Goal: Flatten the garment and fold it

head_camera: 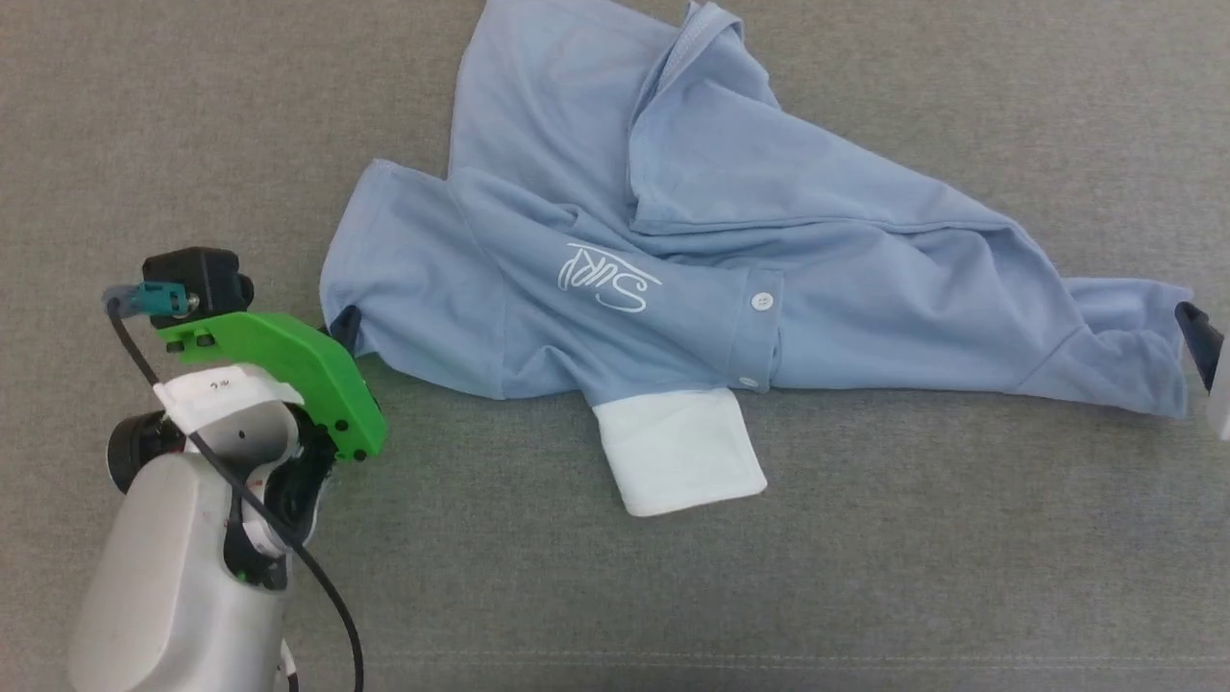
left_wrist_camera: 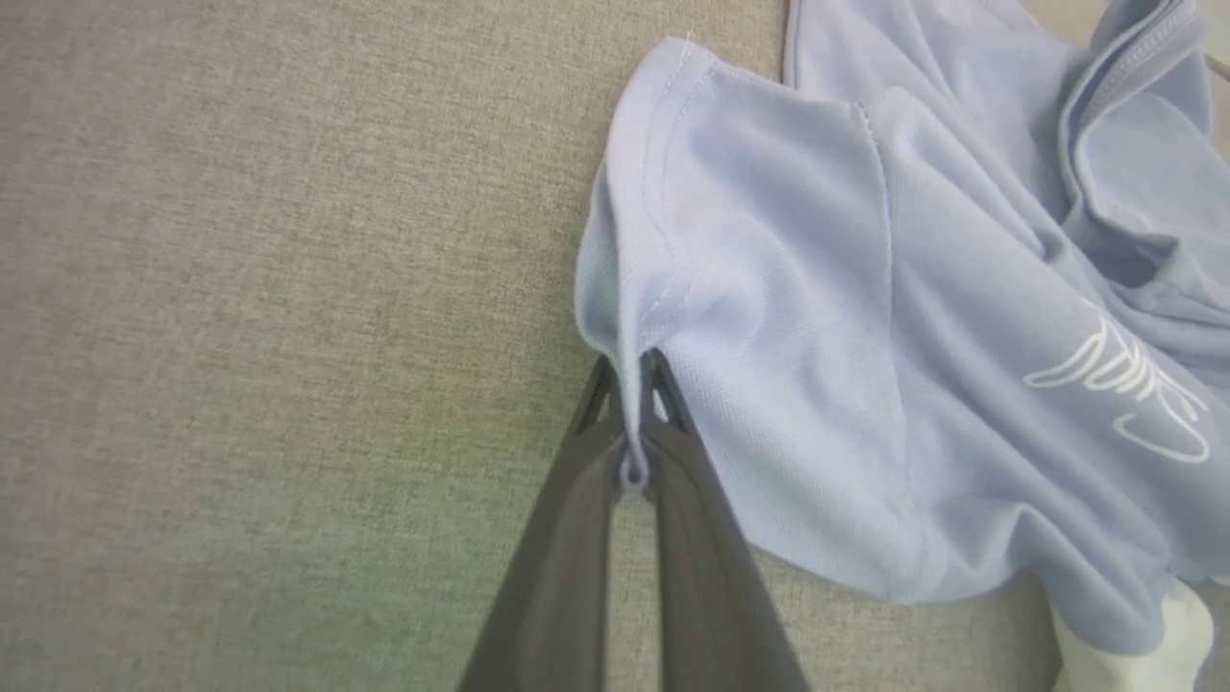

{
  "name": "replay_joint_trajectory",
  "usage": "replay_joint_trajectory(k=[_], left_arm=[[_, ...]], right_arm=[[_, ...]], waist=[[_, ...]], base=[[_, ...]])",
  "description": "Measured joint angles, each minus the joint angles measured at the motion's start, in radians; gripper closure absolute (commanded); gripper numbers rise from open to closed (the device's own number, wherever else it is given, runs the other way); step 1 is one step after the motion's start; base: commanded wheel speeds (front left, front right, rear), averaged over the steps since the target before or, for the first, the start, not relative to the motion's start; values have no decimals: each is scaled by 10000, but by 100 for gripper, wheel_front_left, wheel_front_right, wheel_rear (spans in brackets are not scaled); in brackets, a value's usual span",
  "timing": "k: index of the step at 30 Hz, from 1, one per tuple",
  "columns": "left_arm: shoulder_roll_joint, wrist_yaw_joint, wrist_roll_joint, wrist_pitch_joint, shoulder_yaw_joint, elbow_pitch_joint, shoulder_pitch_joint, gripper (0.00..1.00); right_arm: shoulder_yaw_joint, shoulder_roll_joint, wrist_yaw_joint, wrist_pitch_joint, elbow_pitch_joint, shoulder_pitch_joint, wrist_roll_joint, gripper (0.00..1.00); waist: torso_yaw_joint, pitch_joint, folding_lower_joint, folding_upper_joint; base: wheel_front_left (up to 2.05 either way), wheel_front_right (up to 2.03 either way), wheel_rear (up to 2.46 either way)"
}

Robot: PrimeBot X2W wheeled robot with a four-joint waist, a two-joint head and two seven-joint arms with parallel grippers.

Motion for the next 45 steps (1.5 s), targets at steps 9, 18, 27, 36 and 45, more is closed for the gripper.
replay_joint_trajectory(k=[9,18,27,36,45], left_arm=[[-59,205,-2,13,-100,-802,295,100],[-238,205,-94,-255,-98,-757,409,100],[-493,-232,-892,-955,493,-859,251,100],[-259,-539,-823,-1223,690,-451,-2445,100],[33,-809,-435,-1937,738,936,-5278,100]], right_arm=[[1001,-694,-2,1381,412,-495,-63,0],[1298,-867,-4,1791,318,-542,543,100],[648,-600,-4,1887,-297,-465,1659,100],[-640,190,-4,1756,-842,-2045,2892,100],[-1281,941,-4,932,-621,-4372,3526,100]], waist=[[307,557,1,0],[424,603,1,0],[299,-220,1,0],[232,-1594,-1,0],[141,-2716,-1,0]], base=[[0,0,0],[0,0,0],[0,0,0],[0,0,0],[0,0,0]])
